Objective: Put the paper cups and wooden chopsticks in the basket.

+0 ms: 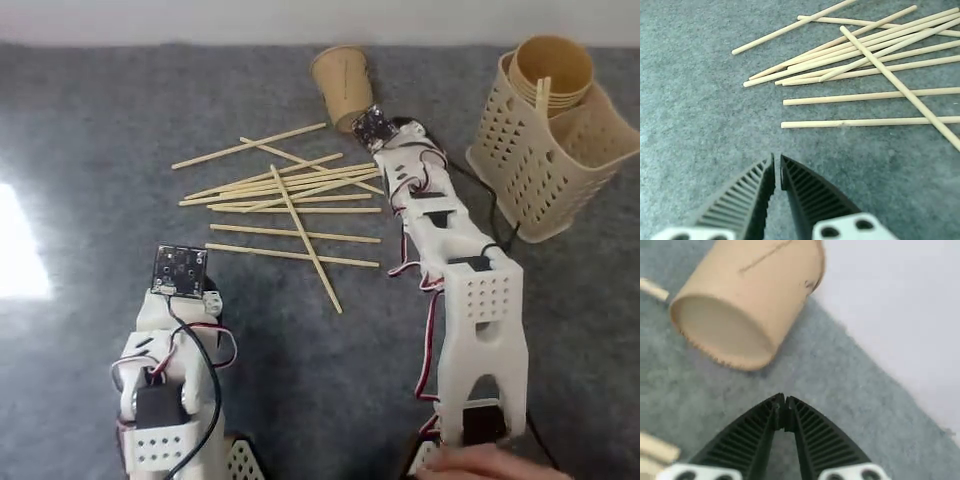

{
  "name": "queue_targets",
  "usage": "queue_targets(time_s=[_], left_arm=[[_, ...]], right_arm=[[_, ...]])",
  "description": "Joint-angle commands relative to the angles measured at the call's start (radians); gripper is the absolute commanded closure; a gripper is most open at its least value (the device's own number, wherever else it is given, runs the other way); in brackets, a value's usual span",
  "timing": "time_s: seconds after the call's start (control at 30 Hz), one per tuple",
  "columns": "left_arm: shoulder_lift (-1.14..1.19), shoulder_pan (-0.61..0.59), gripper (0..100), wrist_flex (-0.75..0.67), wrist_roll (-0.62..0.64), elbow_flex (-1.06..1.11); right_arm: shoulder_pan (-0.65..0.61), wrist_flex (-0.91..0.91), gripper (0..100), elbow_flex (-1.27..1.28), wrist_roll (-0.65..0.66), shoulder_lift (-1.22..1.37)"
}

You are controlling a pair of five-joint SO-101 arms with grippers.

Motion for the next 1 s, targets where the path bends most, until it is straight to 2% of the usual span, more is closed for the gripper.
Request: queue_targets(time_s=[0.0, 0.23, 0.53, 0.77, 0.97], left_arm=[[-0.014, 0.008, 98, -0.002, -0.012, -0.008], [-0.014, 0.008, 98, -0.002, -0.012, -0.008], [-0.014, 0.008, 98, -0.002, -0.012, -0.008], [-0.015, 0.003, 98, -0.006, -0.008, -0.008], [-0.015, 0.003, 98, -0.023, -0.005, -0.008]], right_arm=[[-0.021, -0.024, 99.1, 0.107, 0.018, -0.16], [-0.05, -0.28, 99.1, 0.466, 0.028, -0.427], [-0.105, -0.45, 99.1, 0.879, 0.029, -0.773], [-0.113, -0.461, 99.1, 1.227, 0.028, -1.181], [-0.116, -0.461, 99.1, 1.542, 0.028, -1.679]])
